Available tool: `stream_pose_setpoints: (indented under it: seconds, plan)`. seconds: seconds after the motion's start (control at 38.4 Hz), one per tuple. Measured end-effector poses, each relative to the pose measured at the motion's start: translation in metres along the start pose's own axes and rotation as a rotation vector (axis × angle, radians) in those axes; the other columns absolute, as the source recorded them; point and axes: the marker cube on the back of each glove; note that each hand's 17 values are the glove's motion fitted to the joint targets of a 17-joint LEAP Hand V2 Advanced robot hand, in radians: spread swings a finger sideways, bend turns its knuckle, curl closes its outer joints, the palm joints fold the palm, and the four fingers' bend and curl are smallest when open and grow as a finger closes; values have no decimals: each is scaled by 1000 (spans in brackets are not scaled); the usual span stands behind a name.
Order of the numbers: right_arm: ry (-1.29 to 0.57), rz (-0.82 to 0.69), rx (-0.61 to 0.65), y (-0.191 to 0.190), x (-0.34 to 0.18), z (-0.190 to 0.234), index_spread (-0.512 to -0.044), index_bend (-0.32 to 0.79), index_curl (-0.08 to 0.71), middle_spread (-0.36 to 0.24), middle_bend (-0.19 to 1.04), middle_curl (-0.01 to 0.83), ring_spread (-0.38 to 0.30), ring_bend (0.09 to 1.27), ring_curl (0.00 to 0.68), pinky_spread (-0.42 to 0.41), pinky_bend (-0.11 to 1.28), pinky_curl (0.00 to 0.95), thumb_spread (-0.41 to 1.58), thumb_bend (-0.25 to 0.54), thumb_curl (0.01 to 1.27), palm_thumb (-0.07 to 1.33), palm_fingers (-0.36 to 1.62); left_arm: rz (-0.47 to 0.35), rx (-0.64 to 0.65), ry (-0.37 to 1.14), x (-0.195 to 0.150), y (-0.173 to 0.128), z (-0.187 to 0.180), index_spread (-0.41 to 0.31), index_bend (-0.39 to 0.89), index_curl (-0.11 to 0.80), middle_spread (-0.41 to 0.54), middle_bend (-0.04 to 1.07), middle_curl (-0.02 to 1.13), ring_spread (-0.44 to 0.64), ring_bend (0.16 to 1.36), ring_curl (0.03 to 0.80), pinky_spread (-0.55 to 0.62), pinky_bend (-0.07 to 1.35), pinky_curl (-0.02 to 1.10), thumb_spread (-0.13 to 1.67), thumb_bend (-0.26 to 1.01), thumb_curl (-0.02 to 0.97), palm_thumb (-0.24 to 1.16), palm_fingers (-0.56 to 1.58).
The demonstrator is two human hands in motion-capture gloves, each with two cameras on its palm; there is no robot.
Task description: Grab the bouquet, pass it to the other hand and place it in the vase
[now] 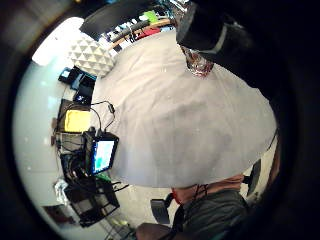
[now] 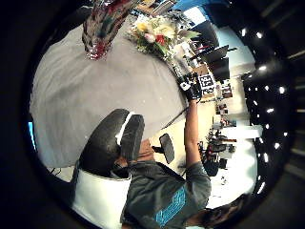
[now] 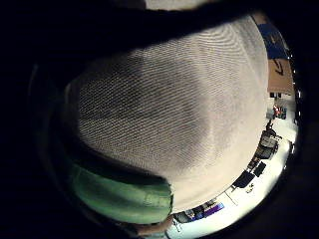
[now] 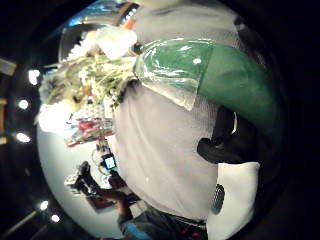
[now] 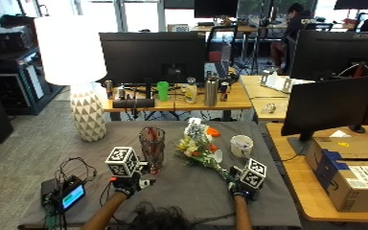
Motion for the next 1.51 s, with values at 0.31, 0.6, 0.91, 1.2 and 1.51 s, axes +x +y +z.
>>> stream_pose_setpoints:
  seconds: [0.31, 0.6, 0.91, 1.2, 1.51]
  plan:
    - [119, 6, 166, 1, -3, -8, -238, 373, 346, 7, 288, 381, 53, 396, 295, 253, 340, 288, 1081, 78, 472, 1024, 865, -24, -25, 29, -3, 3, 5, -54, 126, 268, 62, 194, 389, 177, 537, 316, 445, 277, 349, 1028, -25, 285, 257, 449]
    - [205, 45, 281, -18, -1, -2, -253, 134, 340, -82, 378, 459, -156, 672, 457, -132, 584, 419, 842, -9, 535, 1024, 1239, -21, -3, 43, -7, 2, 4, -55, 130, 273, 64, 192, 390, 176, 531, 316, 442, 275, 351, 1028, -25, 286, 256, 454]
    - [61, 66, 254, -8, -12, -18, -239, 239, 425, -150, 629, 569, -195, 849, 535, -256, 659, 468, 745, -29, 582, 953, 1442, 11, 15, 75, 9, -9, -16, -65, 128, 276, 54, 196, 391, 170, 530, 317, 438, 265, 352, 1028, -25, 287, 256, 470]
    - [-324, -96, 335, 45, -68, -93, -235, 269, 485, -166, 699, 608, -202, 917, 561, -282, 719, 491, 725, -25, 615, 954, 1394, 115, 87, 270, 37, -27, -53, -66, 129, 279, 40, 198, 393, 159, 525, 316, 423, 261, 355, 1028, -23, 287, 261, 498]
    - [-791, -403, 321, 91, -152, -130, -234, 275, 526, -170, 723, 625, -196, 944, 567, -286, 750, 500, 725, -25, 640, 953, 1370, 250, 0, 747, 104, -56, -78, -75, 131, 281, 14, 191, 394, 123, 522, 320, 381, 274, 367, 1032, -13, 298, 311, 553]
